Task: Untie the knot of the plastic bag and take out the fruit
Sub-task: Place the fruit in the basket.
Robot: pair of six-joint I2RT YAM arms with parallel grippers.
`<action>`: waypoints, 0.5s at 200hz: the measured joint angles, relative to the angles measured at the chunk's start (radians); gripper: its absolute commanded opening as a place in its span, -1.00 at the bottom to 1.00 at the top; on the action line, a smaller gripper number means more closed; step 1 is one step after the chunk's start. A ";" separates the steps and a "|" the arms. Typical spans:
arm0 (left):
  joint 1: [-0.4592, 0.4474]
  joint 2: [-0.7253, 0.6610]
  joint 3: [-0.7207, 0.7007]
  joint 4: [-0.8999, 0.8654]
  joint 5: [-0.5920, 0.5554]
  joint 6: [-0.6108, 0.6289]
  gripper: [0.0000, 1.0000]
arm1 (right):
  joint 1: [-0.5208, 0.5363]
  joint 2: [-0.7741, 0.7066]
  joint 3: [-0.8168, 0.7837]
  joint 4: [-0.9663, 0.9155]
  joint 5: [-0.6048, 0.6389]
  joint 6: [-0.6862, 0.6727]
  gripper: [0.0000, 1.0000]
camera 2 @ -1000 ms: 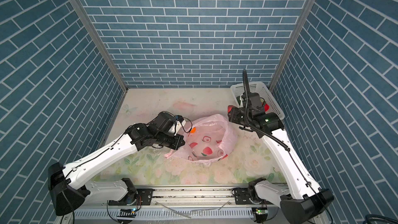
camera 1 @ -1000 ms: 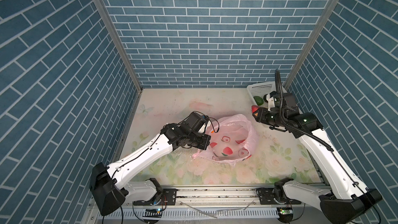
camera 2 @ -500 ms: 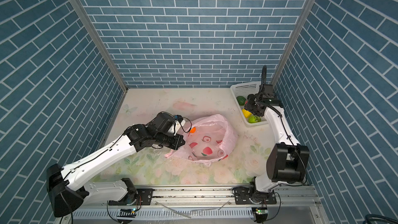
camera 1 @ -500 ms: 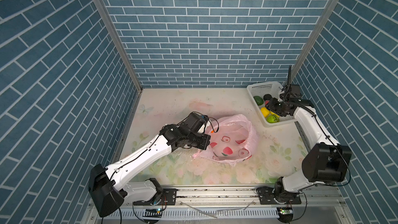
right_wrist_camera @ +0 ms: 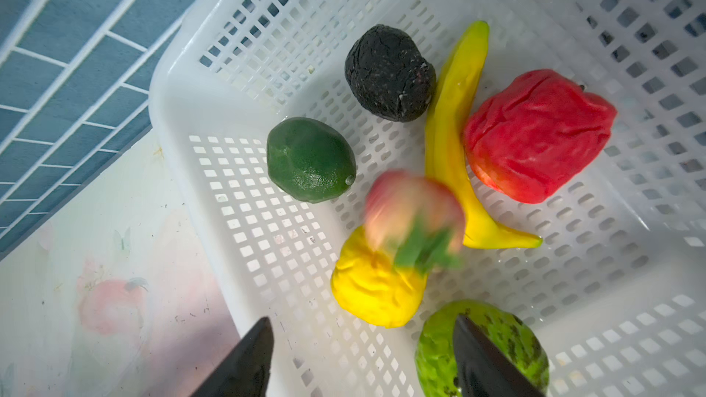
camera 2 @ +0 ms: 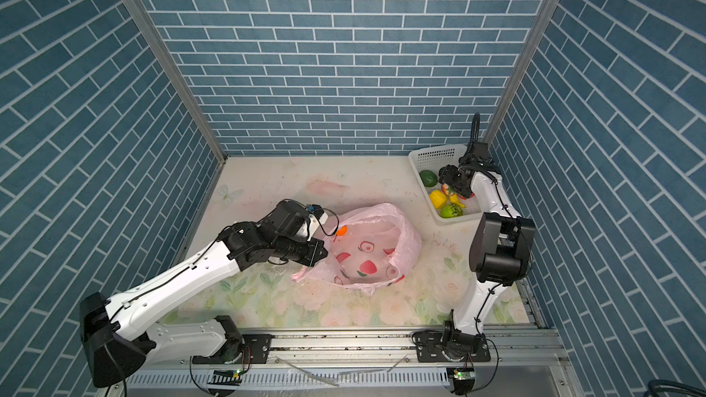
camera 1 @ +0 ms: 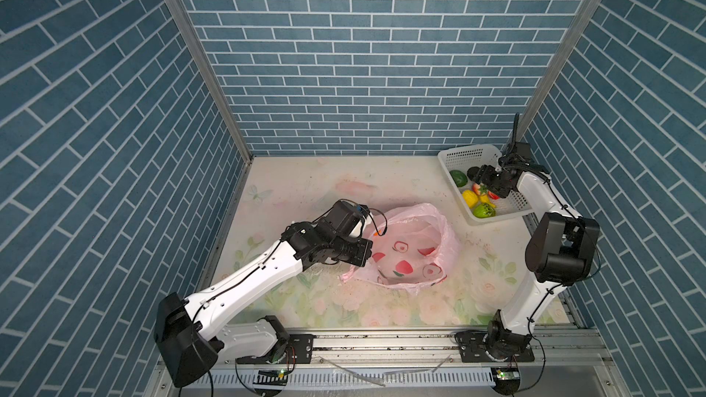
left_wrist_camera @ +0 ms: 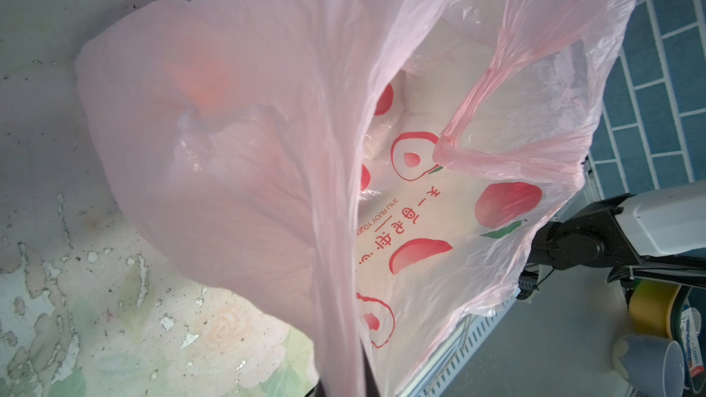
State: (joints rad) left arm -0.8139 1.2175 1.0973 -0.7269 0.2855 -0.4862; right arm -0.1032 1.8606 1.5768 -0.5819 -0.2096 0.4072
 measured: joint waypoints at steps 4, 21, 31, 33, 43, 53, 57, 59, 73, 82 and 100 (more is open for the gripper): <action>0.000 -0.001 0.000 0.000 0.000 0.000 -1.00 | 0.000 0.000 0.000 0.000 0.000 0.000 0.53; 0.000 -0.006 0.000 0.000 0.000 0.000 -1.00 | 0.000 0.000 0.000 0.000 0.000 0.001 0.54; 0.000 -0.008 0.000 0.000 0.000 0.000 -1.00 | 0.000 0.000 0.000 0.000 0.000 0.000 0.55; 0.000 -0.009 0.000 0.000 0.000 0.000 -1.00 | 0.000 0.000 0.000 0.000 0.000 0.001 0.55; 0.000 -0.009 0.000 0.000 0.000 0.000 -1.00 | 0.000 0.000 0.000 0.000 -0.001 0.002 0.55; 0.000 -0.009 0.000 0.000 0.000 0.000 -1.00 | 0.000 -0.003 0.000 -0.001 -0.002 0.004 0.55; 0.000 -0.009 0.000 0.000 0.000 0.000 -1.00 | 0.000 -0.005 0.000 -0.001 -0.002 0.004 0.55; 0.000 -0.009 0.000 0.000 0.000 0.000 -1.00 | 0.000 -0.007 0.000 -0.001 -0.002 0.004 0.55; 0.000 -0.009 0.000 0.000 0.000 0.000 -1.00 | 0.000 -0.020 0.000 -0.002 -0.007 0.005 0.55; 0.000 -0.009 0.000 0.000 0.000 0.000 -1.00 | 0.001 -0.032 0.000 -0.003 -0.014 0.005 0.55; 0.000 -0.009 0.000 0.000 0.000 0.000 -1.00 | 0.006 -0.065 -0.002 -0.010 -0.024 0.006 0.55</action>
State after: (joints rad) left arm -0.8139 1.2087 1.0973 -0.7273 0.2855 -0.4866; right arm -0.0971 1.7958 1.5753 -0.5919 -0.2340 0.4129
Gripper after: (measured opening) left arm 0.045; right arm 0.775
